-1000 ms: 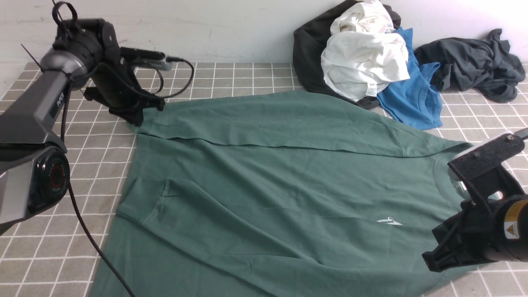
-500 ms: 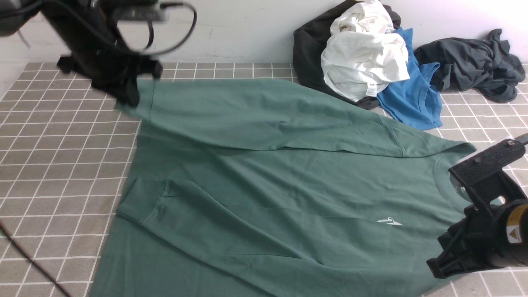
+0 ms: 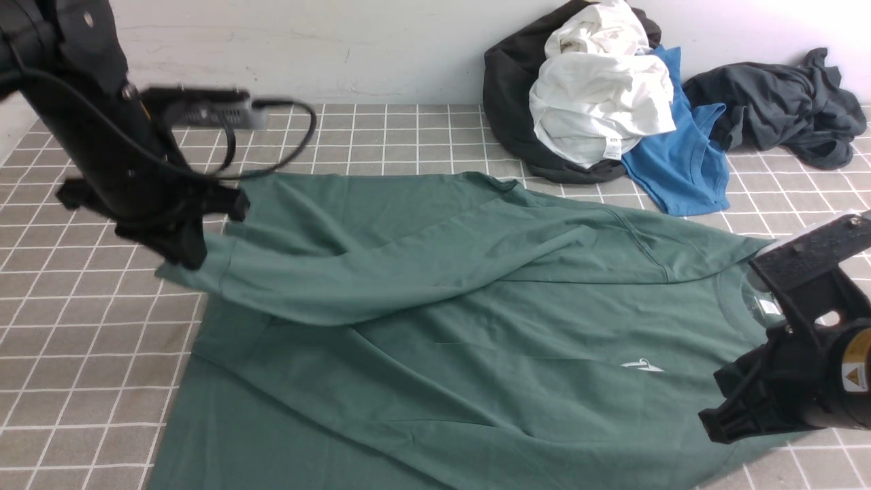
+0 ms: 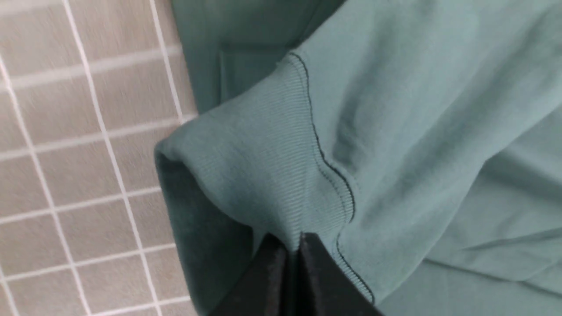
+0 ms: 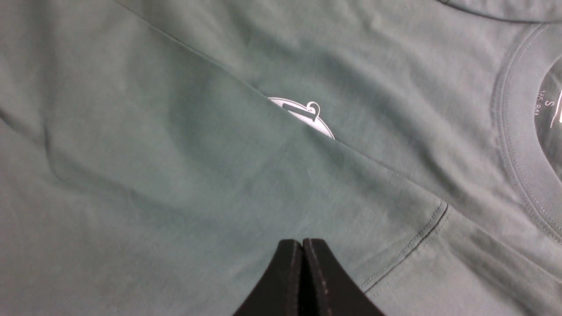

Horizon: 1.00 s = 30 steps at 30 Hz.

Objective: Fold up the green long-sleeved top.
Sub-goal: Use the left arm to drag and drop the cuff onto the cuff closest to the left arm

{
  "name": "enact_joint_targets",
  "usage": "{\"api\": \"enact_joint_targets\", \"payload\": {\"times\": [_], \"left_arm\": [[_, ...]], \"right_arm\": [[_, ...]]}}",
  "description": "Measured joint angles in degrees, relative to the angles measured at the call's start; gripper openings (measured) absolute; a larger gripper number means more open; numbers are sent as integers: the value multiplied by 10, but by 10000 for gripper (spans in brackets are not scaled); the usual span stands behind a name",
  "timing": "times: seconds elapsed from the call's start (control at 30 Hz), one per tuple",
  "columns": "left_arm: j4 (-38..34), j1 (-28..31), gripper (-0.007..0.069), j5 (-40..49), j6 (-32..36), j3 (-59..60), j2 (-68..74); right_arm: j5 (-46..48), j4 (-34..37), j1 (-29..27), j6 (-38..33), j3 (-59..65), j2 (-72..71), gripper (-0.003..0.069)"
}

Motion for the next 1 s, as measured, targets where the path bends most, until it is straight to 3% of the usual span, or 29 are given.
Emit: {"api": "enact_joint_targets", "payload": {"times": [0.2, 0.33, 0.67, 0.9, 1.0], "left_arm": [[17, 0, 6, 9, -3, -10, -23], [10, 0, 6, 9, -4, -10, -14], [5, 0, 6, 9, 0, -10, -9], [4, 0, 6, 9, 0, -10, -9], [4, 0, 6, 9, 0, -10, -9]], "right_arm": [[8, 6, 0, 20, -13, 12, -4], [13, 12, -21, 30, -81, 73, 50], [33, 33, -109, -5, -371, 370, 363], [71, 34, -115, -8, -505, 520, 386], [110, 34, -115, -2, -563, 568, 341]]}}
